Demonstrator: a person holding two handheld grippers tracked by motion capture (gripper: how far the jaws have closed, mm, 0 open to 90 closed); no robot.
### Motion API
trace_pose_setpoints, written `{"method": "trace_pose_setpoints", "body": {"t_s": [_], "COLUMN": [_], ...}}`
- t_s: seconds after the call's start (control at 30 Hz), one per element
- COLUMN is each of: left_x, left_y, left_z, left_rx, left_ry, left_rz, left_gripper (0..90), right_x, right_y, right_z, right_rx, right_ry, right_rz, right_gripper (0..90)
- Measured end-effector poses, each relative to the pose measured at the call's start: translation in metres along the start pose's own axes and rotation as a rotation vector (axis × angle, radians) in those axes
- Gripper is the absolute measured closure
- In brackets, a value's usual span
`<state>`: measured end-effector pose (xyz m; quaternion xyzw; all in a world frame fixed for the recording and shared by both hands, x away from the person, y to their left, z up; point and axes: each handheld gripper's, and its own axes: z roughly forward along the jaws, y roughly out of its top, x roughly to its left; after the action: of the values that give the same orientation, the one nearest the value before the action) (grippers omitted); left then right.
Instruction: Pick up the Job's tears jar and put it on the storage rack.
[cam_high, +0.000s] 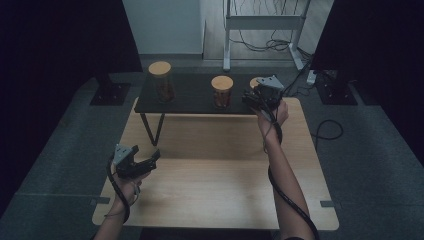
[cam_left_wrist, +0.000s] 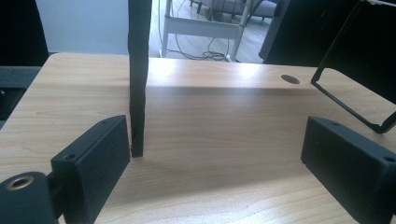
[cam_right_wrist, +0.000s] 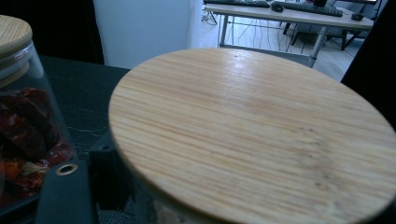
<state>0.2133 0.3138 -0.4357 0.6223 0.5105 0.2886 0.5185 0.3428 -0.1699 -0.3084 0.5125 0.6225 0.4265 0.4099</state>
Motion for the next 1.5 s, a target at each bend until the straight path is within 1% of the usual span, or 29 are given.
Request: {"method": "trace_pose_setpoints", "body": {"t_s": [0.1, 0.27, 0.4, 0.63, 0.97, 1.3, 1.5], "left_x": [0.0, 0.001, 0.001, -0.001, -0.003, -0.005, -0.006], "left_y": [0.0, 0.0, 0.001, 0.001, 0.001, 0.0, 0.0], "left_z": [0.0, -0.003, -0.005, -0.007, -0.008, -0.009, -0.008], "left_rx": [-0.001, -0.005, -0.012, -0.014, -0.014, -0.016, -0.014], "left_ry": [-0.001, 0.003, 0.003, 0.0, -0.004, -0.007, -0.008], "left_rz": [0.0, -0.002, -0.002, 0.002, 0.006, 0.012, 0.012], "left_gripper": [7.7, 7.7, 7.7, 7.7, 7.7, 7.7, 7.7], "right_x": [0.0, 0.001, 0.005, 0.008, 0.006, 0.007, 0.006], "right_y": [0.001, 0.002, 0.002, 0.0, -0.004, -0.009, -0.012], "right_z": [0.0, -0.001, -0.004, -0.006, -0.015, -0.022, -0.025], "right_rx": [0.003, 0.001, -0.012, -0.016, -0.033, -0.039, -0.041], "right_ry": [0.008, 0.007, -0.004, -0.021, -0.014, 0.004, 0.009], "right_rz": [-0.005, -0.001, 0.005, 0.015, 0.034, 0.028, 0.035], "right_gripper": [17.3, 14.5, 11.7, 7.1, 5.6, 5.4, 5.3]}}
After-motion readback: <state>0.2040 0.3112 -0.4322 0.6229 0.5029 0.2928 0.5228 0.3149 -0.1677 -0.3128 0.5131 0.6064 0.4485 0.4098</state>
